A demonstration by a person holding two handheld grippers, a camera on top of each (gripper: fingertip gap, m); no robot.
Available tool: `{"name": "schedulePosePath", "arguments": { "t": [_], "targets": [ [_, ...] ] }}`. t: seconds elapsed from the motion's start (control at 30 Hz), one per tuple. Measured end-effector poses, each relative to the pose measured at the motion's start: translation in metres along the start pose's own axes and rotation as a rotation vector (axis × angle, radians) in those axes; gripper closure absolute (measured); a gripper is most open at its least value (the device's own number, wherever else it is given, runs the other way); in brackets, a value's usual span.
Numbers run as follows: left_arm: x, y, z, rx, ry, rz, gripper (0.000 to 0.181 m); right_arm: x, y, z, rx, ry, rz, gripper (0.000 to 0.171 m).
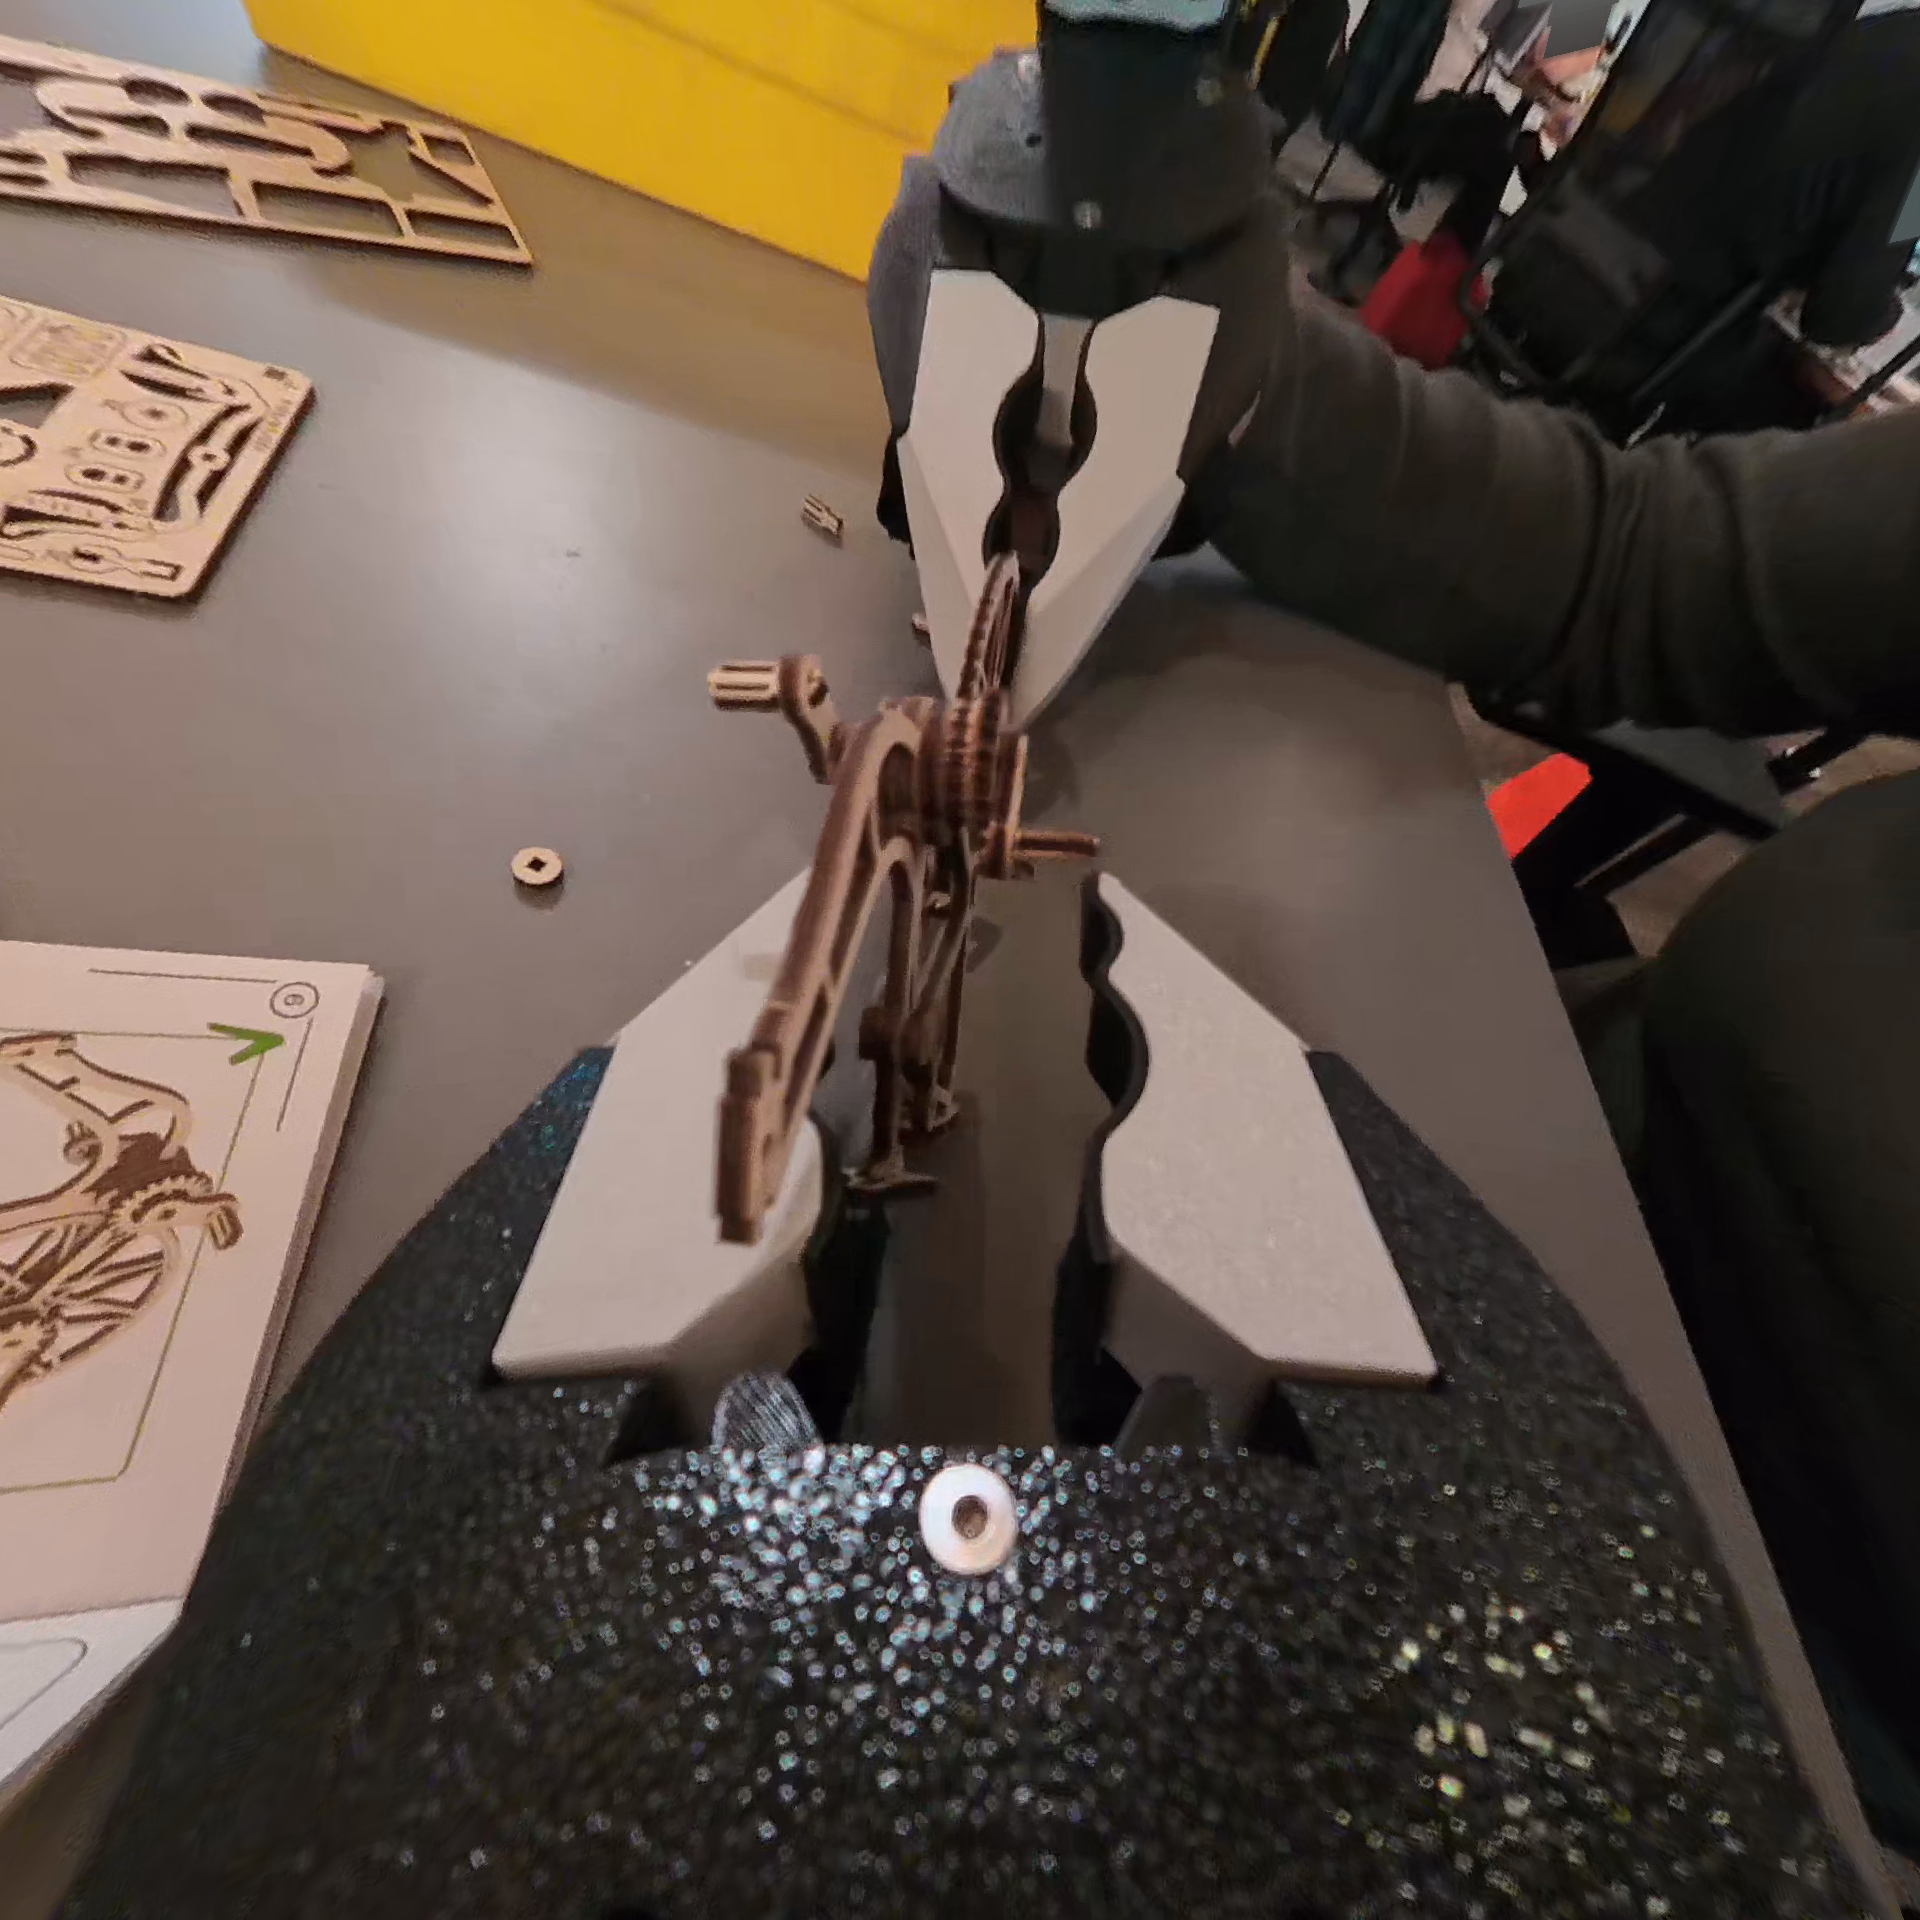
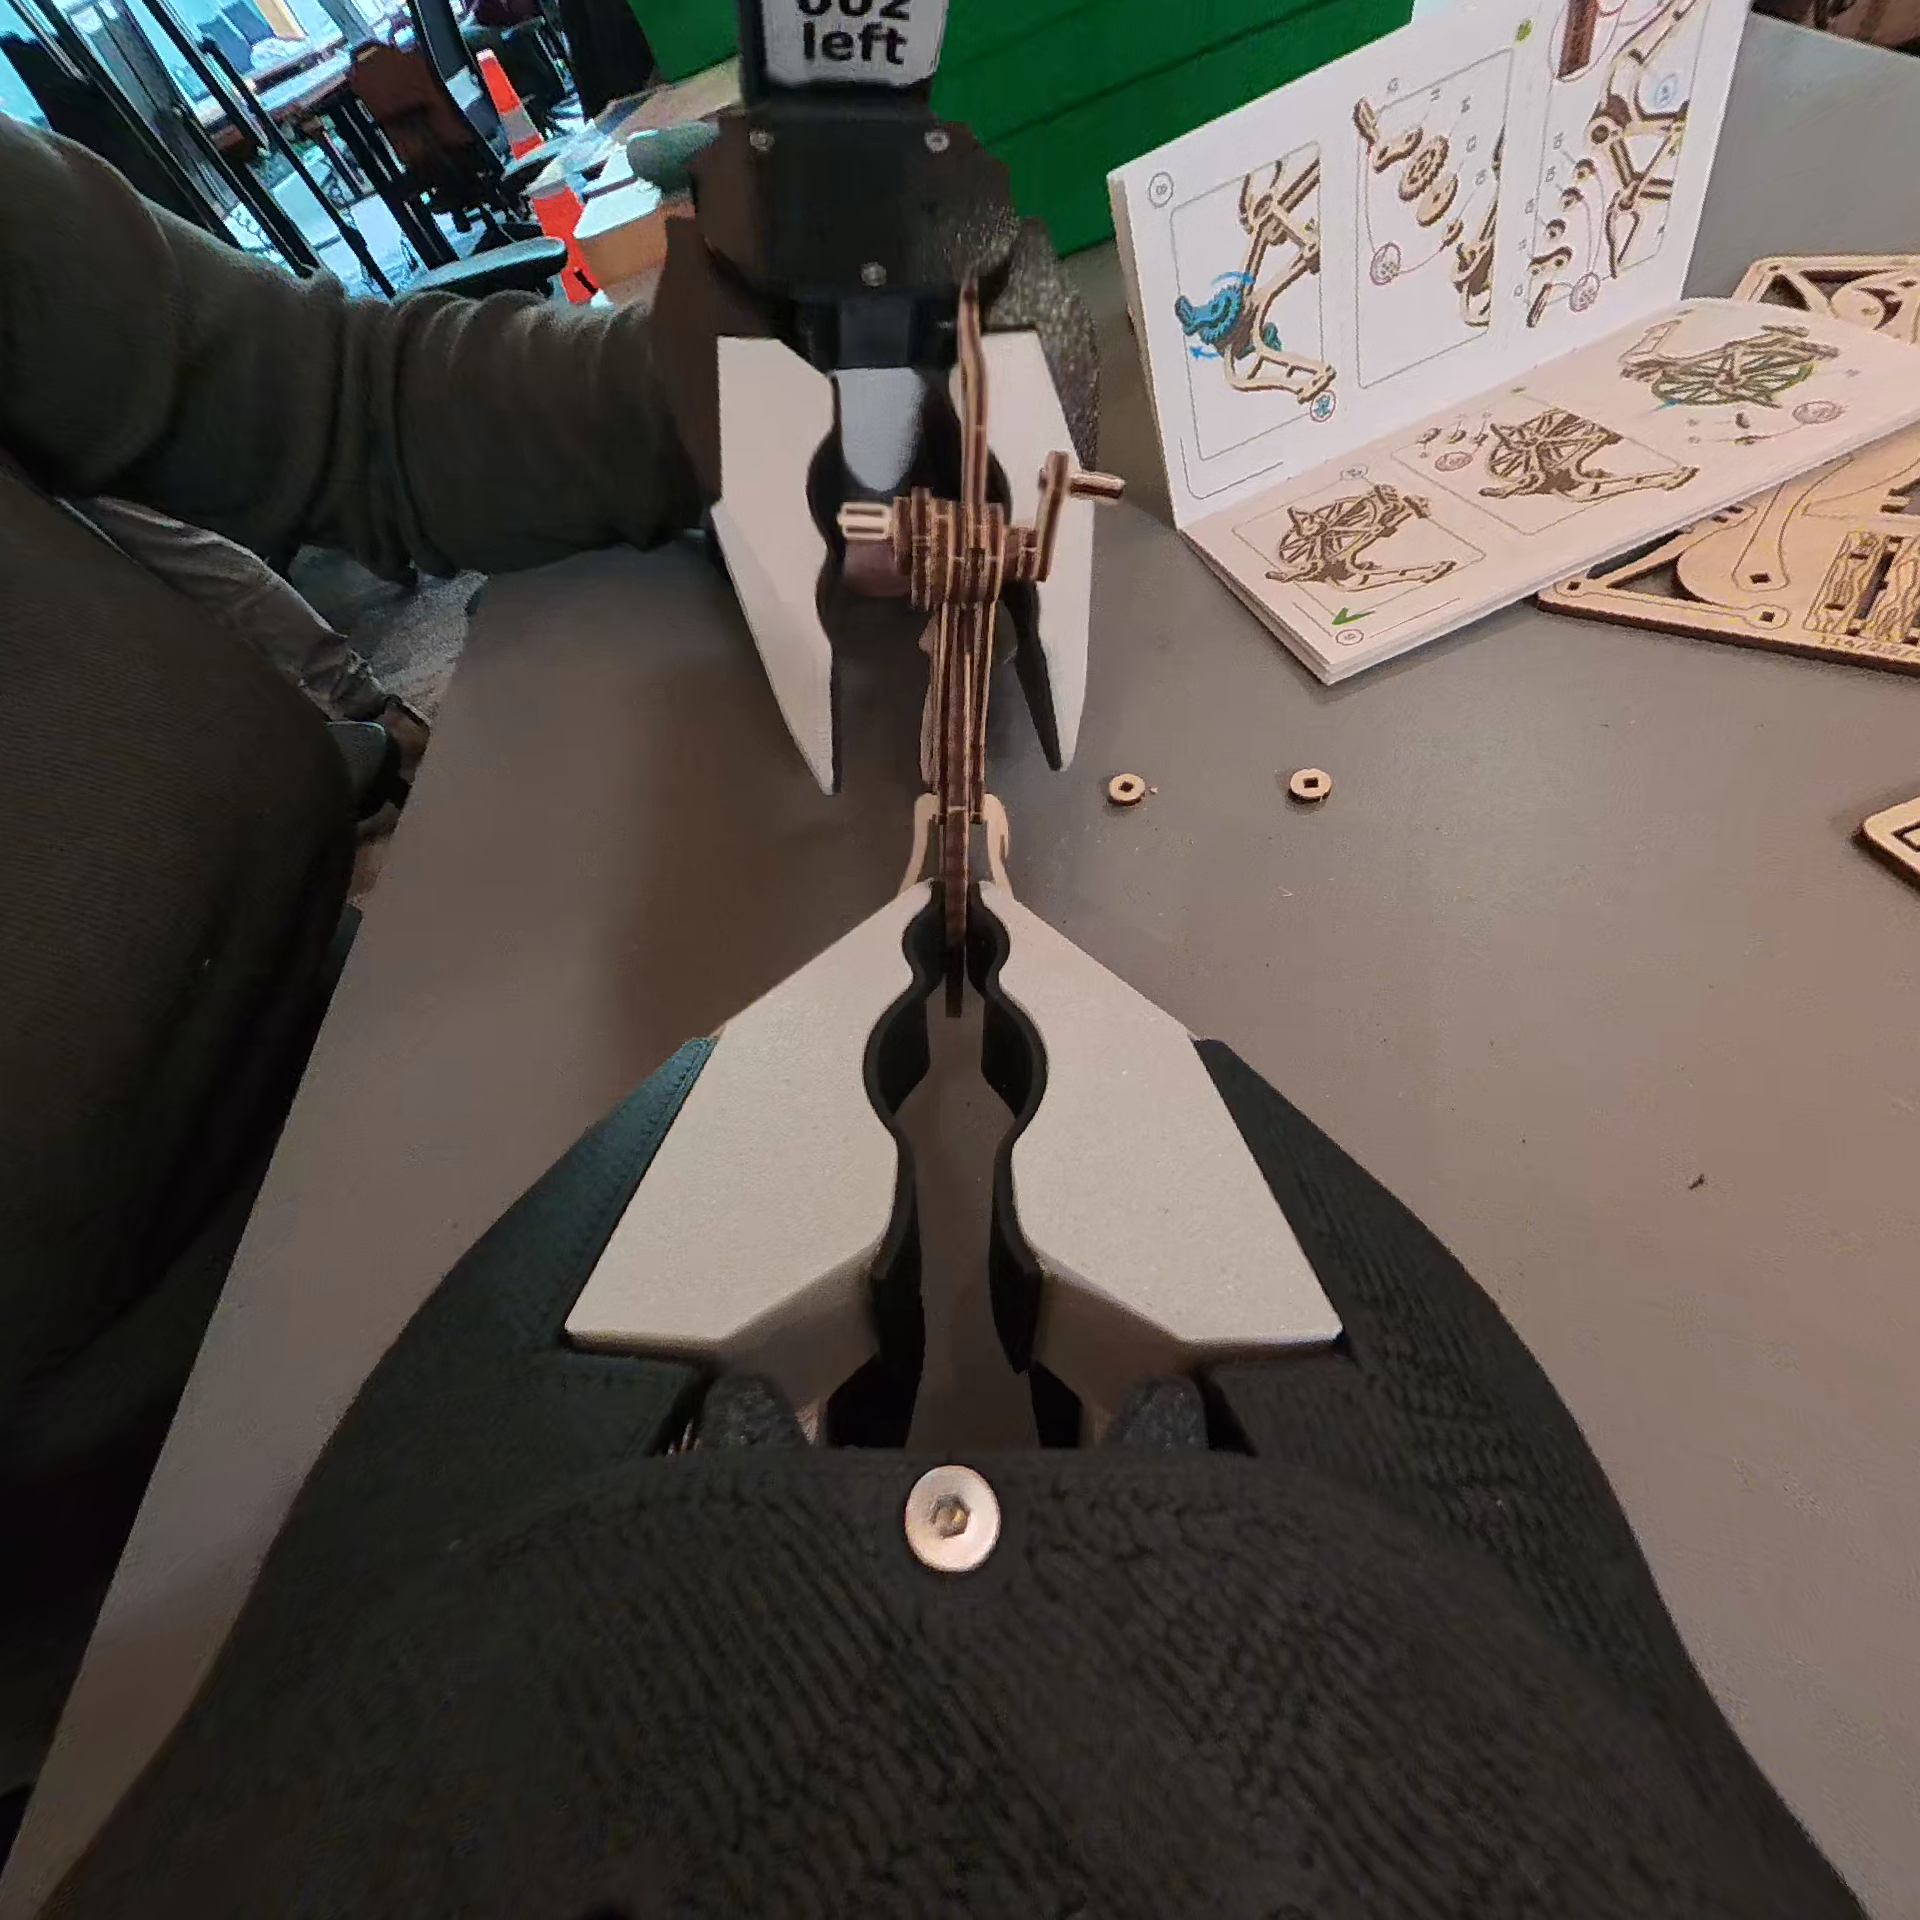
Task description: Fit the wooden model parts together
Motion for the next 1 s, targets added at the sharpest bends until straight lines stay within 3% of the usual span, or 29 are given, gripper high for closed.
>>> {"name": "schedulePosePath", "arguments": {
  "t": [0.13, 0.37, 1.0],
  "targets": [
    [-0.001, 0.005, -0.002, -0.078, -0.014, 0.031, 0.138, -0.003, 0.001, 0.002, -0.025, 0.021, -0.042, 0.171],
    [0.001, 0.005, -0.001, -0.092, -0.011, 0.053, 0.171, -0.005, 0.001, 0.003, -0.032, 0.028, -0.065, 0.171],
    [0.001, 0.006, -0.001, -0.103, -0.01, 0.063, 0.173, -0.011, 0.001, 0.005, -0.049, 0.09, -0.21, 0.171]
  ]
}}
Point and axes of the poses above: each gripper's, where its closed fingertips meet, z out along the fingers, y out of its underside, x = y × z across the jaws, the point moved 10 cm from there along -z, back along the fingers, and after that the axes turned 4 degrees about z, right-handed, at the moved point
